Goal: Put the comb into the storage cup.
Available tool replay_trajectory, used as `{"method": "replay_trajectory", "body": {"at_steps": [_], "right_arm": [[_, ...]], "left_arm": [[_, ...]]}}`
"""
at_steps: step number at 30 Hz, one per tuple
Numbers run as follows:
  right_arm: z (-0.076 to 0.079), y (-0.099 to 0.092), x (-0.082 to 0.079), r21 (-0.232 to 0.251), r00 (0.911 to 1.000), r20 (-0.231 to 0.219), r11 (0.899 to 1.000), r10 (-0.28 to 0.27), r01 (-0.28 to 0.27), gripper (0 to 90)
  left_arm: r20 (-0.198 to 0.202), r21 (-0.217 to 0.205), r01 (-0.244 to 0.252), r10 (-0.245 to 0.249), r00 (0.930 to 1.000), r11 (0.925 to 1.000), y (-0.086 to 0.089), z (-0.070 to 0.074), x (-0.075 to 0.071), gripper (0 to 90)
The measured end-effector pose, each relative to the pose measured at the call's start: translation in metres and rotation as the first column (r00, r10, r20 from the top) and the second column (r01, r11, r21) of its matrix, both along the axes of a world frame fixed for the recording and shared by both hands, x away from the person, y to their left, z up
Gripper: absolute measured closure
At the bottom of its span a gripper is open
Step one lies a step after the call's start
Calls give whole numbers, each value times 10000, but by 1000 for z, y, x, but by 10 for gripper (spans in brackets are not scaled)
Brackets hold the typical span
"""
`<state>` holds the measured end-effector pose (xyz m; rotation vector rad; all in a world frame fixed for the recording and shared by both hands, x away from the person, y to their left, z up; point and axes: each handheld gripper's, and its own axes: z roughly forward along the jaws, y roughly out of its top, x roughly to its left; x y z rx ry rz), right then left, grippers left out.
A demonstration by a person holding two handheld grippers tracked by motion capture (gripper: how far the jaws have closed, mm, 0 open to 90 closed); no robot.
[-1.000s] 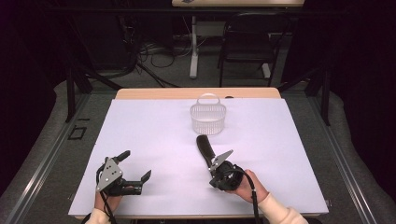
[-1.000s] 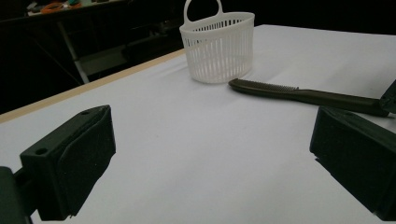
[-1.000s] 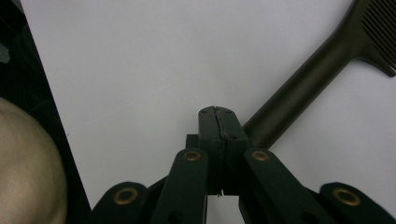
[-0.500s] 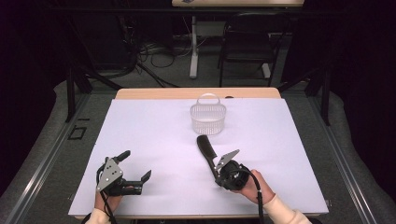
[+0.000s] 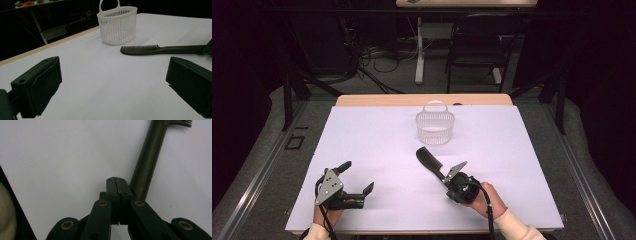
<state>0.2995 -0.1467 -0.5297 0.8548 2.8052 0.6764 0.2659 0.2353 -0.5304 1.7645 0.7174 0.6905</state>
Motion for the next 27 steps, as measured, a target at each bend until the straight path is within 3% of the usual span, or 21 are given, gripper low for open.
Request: {"method": "replay_trajectory", "body": {"at_steps": [13,27], "right_arm": [[1,-17,9,-32,9973,237,9976,-691,692,900],[-1,-24,17,-222,9935,779,9961,-831,850,900]], "left_arm": [[-25,-12,-17,17,10000,10000,0,0,0,2],[-55,-8,-18,18,10000,10000,0,-1,1,2]]}}
